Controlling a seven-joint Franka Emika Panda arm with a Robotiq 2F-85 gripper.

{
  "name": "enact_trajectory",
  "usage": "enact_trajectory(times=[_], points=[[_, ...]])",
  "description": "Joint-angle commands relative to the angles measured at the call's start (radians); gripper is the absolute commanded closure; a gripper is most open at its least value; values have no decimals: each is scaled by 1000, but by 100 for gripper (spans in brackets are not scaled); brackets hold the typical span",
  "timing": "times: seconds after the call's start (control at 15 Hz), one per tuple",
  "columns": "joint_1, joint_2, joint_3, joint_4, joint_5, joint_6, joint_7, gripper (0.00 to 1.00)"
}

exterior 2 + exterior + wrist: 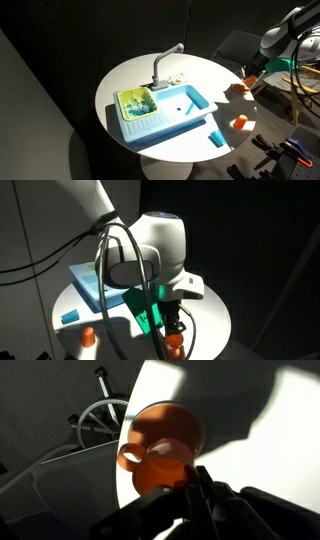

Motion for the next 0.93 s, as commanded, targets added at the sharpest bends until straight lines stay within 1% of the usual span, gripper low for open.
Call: enact_trajectory(times=[0.0, 0.27, 0.33, 0.87], points=[[-13, 46, 0, 45, 0, 7, -26, 98], [-9, 87, -11, 73, -14, 6, -20, 98], [-35, 92, 12, 77, -40, 6, 1, 98], [-32, 138, 23, 110, -103, 6, 14, 98]])
